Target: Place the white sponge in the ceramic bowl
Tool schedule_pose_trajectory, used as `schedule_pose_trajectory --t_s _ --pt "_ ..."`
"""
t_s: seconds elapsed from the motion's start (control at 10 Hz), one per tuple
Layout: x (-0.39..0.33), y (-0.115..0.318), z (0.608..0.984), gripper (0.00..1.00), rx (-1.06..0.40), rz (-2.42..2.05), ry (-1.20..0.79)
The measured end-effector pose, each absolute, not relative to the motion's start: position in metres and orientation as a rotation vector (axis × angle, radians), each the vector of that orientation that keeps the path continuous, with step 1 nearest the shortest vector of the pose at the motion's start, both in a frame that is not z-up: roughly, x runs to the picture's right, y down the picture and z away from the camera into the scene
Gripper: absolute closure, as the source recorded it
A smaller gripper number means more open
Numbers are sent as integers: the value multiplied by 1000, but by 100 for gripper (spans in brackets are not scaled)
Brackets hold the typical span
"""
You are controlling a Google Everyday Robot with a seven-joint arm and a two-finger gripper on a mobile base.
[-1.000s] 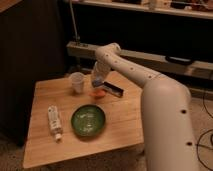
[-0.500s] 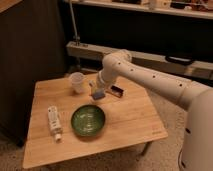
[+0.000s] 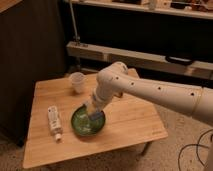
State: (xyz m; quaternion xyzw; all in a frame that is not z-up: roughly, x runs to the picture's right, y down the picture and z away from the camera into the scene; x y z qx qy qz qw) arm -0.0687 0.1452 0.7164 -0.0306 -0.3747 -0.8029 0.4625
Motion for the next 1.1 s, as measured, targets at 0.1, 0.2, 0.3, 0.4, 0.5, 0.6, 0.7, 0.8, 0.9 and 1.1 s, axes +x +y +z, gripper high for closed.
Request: schedule_pose_trajectory --t_s 0.1,0.2,0.3,0.4,0.5,0.6,0.7,0.8,0.9,1.1 --pt "-76 160 722 77 -80 -2006 -941" --pt "-83 170 728 68 -82 -2029 -953" --pt "-87 173 735 54 -87 -2027 -946" --pt "-87 169 740 45 -85 -2021 -934" --pt "-86 161 747 34 -79 -2015 -910" --pt "-86 152 753 24 -68 -2011 -880" --pt "-85 146 757 20 -64 -2003 -862" --pt "-85 141 762 20 -62 -1991 -852" --pt "-86 139 769 20 -63 -1972 -860" --pt "-88 138 776 20 -57 -1948 -912"
